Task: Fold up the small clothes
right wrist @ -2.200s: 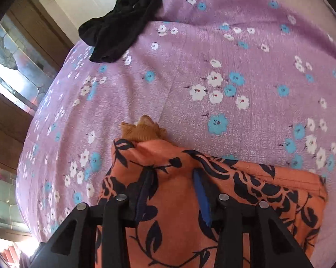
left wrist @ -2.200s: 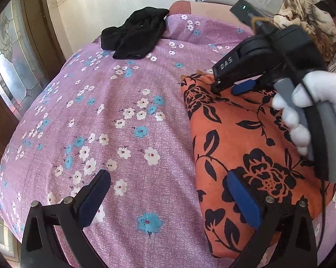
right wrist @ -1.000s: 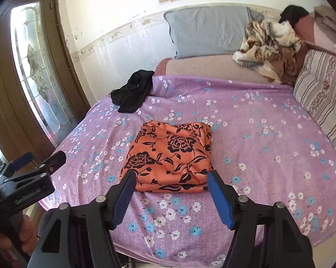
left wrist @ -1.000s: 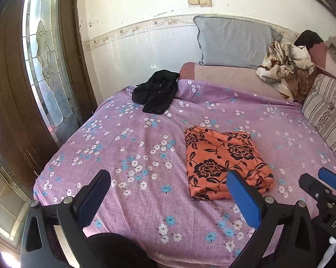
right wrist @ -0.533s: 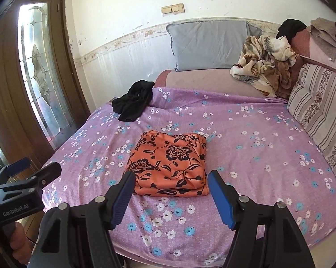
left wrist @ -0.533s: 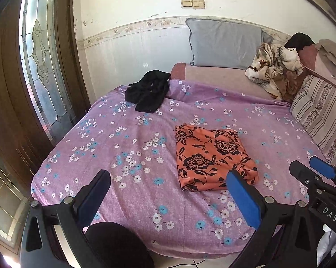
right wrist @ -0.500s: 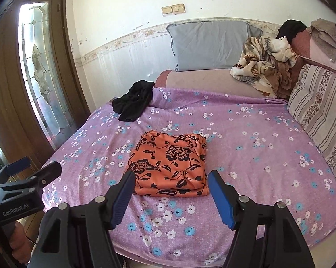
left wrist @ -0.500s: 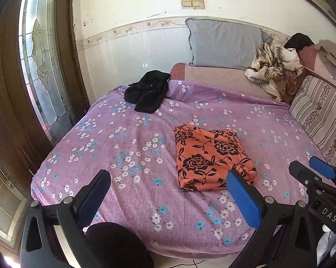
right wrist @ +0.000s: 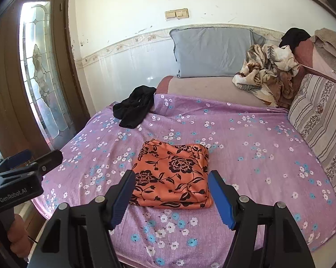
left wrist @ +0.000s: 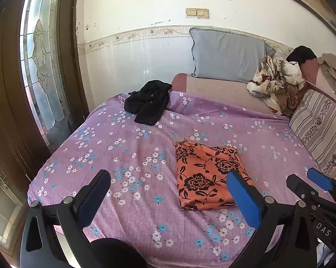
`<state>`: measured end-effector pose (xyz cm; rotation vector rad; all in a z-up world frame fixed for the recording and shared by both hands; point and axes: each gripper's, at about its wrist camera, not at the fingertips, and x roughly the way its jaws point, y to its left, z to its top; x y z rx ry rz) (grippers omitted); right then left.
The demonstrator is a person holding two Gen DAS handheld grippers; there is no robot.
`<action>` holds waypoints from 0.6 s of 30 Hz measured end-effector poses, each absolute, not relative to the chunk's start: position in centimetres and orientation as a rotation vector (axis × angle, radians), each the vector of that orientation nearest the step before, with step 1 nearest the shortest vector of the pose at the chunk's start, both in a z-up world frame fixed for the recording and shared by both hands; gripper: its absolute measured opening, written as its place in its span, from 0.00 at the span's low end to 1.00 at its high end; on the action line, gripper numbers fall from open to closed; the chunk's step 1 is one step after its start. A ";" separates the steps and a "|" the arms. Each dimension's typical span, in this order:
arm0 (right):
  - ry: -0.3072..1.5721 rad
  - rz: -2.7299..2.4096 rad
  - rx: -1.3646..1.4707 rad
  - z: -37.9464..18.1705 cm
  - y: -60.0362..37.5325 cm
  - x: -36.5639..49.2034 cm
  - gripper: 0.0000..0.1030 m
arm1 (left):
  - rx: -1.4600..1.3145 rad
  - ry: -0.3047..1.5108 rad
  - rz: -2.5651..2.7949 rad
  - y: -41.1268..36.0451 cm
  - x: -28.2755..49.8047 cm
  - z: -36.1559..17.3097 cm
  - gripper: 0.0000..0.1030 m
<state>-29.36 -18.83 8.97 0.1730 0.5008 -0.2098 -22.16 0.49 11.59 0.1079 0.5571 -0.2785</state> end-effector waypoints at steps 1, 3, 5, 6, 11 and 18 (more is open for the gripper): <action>0.497 -0.210 0.175 9.0 -18.8 -29.2 0.69 | 0.105 0.558 -0.276 0.5 -21.9 11.6 1.00; 0.494 -0.207 0.178 9.2 -18.8 -28.7 0.69 | 0.102 0.561 -0.274 0.6 -21.5 11.6 1.00; 0.488 -0.204 0.177 9.3 -18.7 -28.3 0.69 | 0.102 0.566 -0.266 0.8 -21.1 11.6 1.00; 0.483 -0.202 0.175 9.4 -18.6 -28.2 0.69 | 0.101 0.568 -0.267 0.9 -21.0 11.6 1.00; 0.478 -0.182 0.160 9.5 -18.0 -27.4 0.69 | 0.080 0.570 -0.259 1.8 -20.4 11.5 1.00; 0.497 -0.151 0.148 8.9 -17.1 -25.5 0.69 | 0.040 0.587 -0.266 2.9 -19.2 11.3 1.00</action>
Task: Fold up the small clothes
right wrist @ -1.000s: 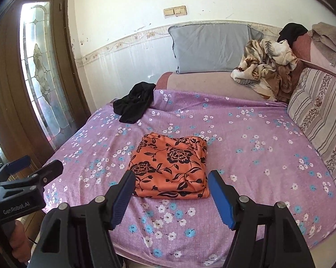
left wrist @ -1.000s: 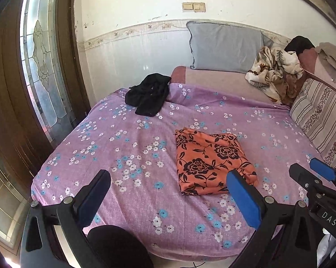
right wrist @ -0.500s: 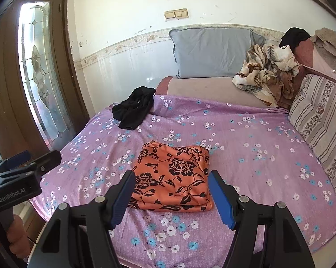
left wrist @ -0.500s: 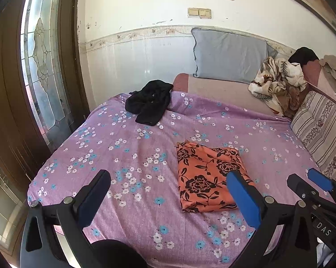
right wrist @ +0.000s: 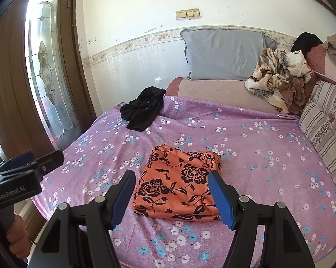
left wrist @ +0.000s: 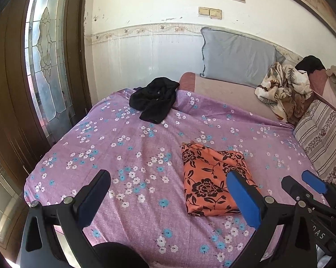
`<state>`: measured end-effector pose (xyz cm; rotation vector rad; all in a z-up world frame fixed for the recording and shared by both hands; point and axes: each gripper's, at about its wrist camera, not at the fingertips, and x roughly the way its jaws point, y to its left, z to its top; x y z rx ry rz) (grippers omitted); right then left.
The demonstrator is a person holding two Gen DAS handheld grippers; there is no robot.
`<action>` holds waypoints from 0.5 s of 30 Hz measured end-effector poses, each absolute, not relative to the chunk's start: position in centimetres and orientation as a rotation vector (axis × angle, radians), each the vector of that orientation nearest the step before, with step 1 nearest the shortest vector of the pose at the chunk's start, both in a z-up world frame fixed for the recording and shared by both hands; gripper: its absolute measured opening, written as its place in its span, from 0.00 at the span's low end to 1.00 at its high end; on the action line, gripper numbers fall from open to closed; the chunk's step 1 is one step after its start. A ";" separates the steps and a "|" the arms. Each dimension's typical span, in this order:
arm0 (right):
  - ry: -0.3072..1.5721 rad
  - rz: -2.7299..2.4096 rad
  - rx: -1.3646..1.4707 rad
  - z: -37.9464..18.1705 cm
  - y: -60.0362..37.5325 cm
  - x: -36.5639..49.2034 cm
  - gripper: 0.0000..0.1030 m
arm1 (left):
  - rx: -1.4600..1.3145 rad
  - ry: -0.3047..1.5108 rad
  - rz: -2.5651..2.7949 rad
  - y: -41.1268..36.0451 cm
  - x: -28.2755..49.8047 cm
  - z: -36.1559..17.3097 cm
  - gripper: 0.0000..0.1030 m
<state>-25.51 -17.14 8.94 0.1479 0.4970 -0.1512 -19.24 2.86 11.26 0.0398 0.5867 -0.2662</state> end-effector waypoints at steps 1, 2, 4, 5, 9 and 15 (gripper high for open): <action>0.498 -0.148 0.152 8.9 -17.1 -25.2 0.69 | 0.033 0.589 -0.265 3.0 -19.0 11.2 1.00; 0.498 -0.144 0.157 8.8 -17.1 -25.0 0.69 | 0.028 0.590 -0.262 3.1 -18.8 11.2 1.00; 0.496 -0.136 0.164 8.8 -17.0 -24.5 0.69 | 0.023 0.595 -0.258 3.3 -18.3 11.1 1.00; 0.495 -0.132 0.163 8.8 -17.0 -24.2 0.69 | 0.022 0.598 -0.252 3.4 -18.0 11.0 1.00; 0.492 -0.118 0.159 8.9 -16.7 -22.9 0.69 | 0.011 0.608 -0.246 3.8 -17.1 10.7 1.00; 0.503 -0.097 0.164 8.4 -16.1 -21.0 0.69 | -0.009 0.601 -0.243 4.1 -16.0 10.4 1.00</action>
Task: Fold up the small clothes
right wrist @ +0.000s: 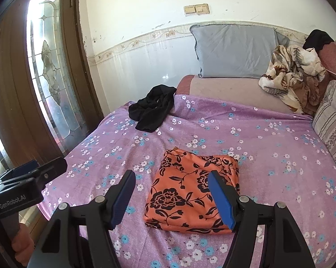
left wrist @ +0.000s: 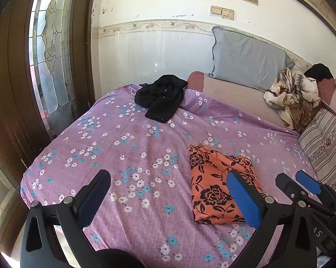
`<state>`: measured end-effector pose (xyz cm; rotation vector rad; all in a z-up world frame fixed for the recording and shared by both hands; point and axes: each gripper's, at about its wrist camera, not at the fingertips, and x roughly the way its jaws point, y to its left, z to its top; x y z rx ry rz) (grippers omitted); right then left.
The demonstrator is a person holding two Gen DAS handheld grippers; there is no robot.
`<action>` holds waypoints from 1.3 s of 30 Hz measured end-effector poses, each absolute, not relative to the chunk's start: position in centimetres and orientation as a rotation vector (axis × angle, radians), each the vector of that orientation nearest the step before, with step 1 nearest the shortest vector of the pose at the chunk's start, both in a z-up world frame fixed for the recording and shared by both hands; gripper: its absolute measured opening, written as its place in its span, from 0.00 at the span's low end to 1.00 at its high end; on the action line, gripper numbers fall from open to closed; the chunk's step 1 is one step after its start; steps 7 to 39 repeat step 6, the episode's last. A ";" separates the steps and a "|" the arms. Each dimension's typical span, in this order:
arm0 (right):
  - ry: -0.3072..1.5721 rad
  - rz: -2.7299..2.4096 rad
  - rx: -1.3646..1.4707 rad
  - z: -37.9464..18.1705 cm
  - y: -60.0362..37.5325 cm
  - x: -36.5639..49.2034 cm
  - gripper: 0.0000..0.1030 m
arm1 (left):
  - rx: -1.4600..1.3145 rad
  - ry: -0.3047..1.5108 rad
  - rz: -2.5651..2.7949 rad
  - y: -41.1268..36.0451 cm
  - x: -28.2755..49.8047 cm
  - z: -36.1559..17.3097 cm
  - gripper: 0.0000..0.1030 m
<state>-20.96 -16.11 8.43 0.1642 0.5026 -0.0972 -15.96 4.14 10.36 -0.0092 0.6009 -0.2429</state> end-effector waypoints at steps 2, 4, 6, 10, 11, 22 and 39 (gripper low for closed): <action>0.507 -0.096 0.163 8.2 -16.0 -20.3 0.69 | -0.015 0.582 -0.251 4.1 -15.6 10.4 1.00; 0.510 -0.095 0.167 7.8 -16.3 -19.8 0.69 | -0.012 0.559 -0.251 4.0 -15.1 10.5 1.00; 0.518 -0.099 0.183 7.4 -17.4 -19.0 0.69 | -0.001 0.546 -0.228 3.8 -14.1 10.4 1.00; 0.518 -0.099 0.183 7.4 -17.4 -19.0 0.69 | -0.001 0.546 -0.228 3.8 -14.1 10.4 1.00; 0.518 -0.099 0.183 7.4 -17.4 -19.0 0.69 | -0.001 0.546 -0.228 3.8 -14.1 10.4 1.00; 0.518 -0.099 0.183 7.4 -17.4 -19.0 0.69 | -0.001 0.546 -0.228 3.8 -14.1 10.4 1.00; 0.518 -0.099 0.183 7.4 -17.4 -19.0 0.69 | -0.001 0.546 -0.228 3.8 -14.1 10.4 1.00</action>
